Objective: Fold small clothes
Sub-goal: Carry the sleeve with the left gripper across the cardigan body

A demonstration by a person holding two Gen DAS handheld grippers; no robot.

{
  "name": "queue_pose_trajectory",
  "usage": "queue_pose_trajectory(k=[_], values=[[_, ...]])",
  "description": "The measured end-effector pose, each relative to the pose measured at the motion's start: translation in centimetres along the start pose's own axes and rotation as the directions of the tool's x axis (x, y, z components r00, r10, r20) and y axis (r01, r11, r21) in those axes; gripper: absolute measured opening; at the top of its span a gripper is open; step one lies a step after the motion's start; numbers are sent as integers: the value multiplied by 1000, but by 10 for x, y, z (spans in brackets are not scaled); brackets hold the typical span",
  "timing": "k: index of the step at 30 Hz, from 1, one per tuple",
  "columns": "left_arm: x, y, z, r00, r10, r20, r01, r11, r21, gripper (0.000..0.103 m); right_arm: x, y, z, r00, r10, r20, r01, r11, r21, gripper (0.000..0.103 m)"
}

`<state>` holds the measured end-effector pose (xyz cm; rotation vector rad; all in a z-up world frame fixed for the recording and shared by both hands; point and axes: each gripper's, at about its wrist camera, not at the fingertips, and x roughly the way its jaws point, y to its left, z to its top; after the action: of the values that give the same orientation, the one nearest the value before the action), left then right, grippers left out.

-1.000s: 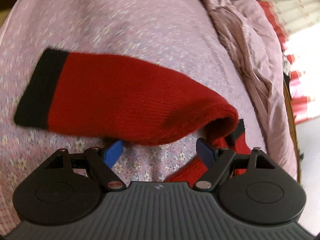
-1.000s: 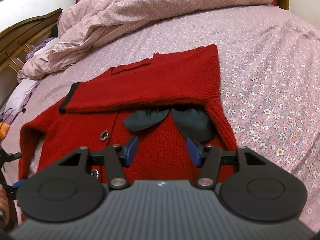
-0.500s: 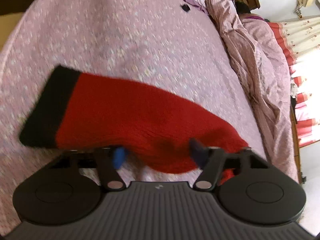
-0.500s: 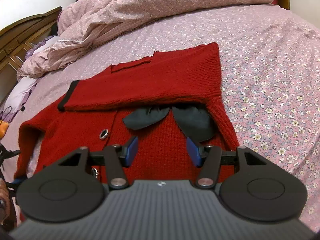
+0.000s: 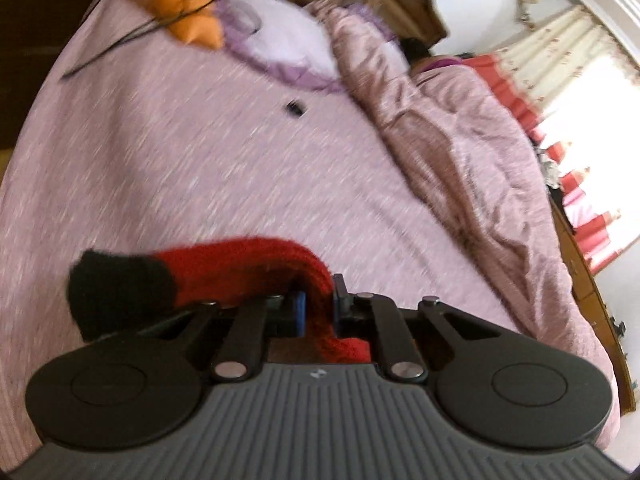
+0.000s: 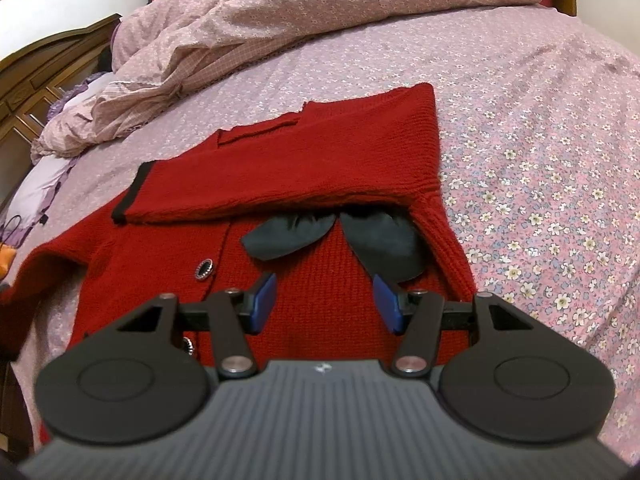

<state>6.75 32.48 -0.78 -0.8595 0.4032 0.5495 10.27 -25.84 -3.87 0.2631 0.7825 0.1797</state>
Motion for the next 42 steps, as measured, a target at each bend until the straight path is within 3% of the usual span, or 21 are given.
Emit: queue_pose_trajectory(k=[5,10,14,21,31,42], values=[[-3,-38,26,993,-101,59,93,988,126,13,-1,3,0,1000,8,3,-8,1000,-10,56],[-4,-87,38,976,-213,46,198,957,212,13,-2,7,0,1000,16,1,-16,1000,-15,56],[-8,-124,27,954,-300,2,289,920,266,13,-3,9,-1,1000,21,2,-21,1000,-19,56],[-7,-168,-19,906,-404,-127,423,867,261,13,-7,6,-2,1000,21,8,-21,1000,-10,56],[16,-190,-113,849,-401,-344,503,815,288,13,-8,-4,-6,1000,15,8,-15,1000,26,56],[53,-199,-189,831,-267,-488,476,794,377,13,-3,-18,-12,1000,3,-12,-2,997,73,56]])
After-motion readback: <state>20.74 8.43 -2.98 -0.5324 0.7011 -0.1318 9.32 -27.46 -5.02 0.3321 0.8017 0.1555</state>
